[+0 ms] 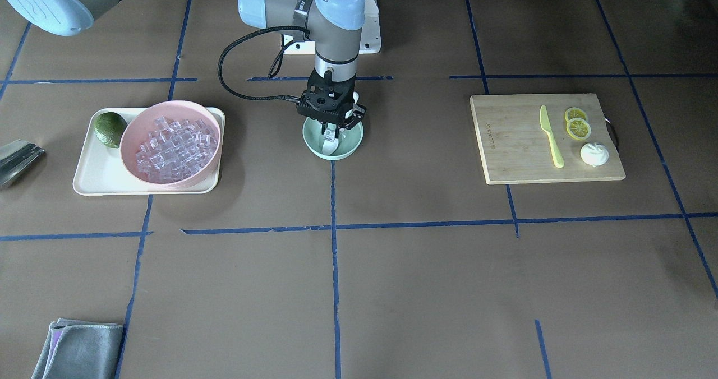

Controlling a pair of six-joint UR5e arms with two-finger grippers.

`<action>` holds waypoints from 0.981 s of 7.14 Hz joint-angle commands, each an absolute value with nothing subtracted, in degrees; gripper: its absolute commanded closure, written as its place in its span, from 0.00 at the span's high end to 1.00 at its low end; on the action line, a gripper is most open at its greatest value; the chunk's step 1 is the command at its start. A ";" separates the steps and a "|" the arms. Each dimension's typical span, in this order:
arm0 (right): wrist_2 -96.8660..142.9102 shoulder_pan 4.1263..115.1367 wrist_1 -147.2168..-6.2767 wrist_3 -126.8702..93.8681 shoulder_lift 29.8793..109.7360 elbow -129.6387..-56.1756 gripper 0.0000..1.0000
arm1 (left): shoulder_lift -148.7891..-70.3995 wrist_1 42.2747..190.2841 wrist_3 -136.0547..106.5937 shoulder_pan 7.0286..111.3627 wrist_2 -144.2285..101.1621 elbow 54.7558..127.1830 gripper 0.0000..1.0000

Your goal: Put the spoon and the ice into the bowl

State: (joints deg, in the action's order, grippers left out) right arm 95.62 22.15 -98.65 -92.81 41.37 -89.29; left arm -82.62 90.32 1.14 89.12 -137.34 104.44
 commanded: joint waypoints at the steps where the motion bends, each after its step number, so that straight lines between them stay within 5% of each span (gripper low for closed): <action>1: 95.27 21.45 -98.53 -92.99 41.49 -89.03 0.29 | -82.53 90.35 1.14 89.12 -137.37 104.50 1.00; 4: 95.27 21.53 -96.78 -93.16 41.31 -88.68 0.49 | -82.53 90.35 1.41 89.12 -137.46 104.24 1.00; 5: 95.27 21.53 -95.20 -93.69 41.48 -88.59 0.92 | -82.53 90.35 1.41 89.12 -137.46 104.15 1.00; 7: 95.97 23.36 -95.36 -92.82 41.31 -89.38 0.98 | -82.53 90.26 1.32 89.12 -137.46 103.80 1.00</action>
State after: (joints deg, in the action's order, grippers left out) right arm 95.43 22.12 -95.47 -93.38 41.34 -88.87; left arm -82.53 90.33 1.38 89.12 -137.46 104.00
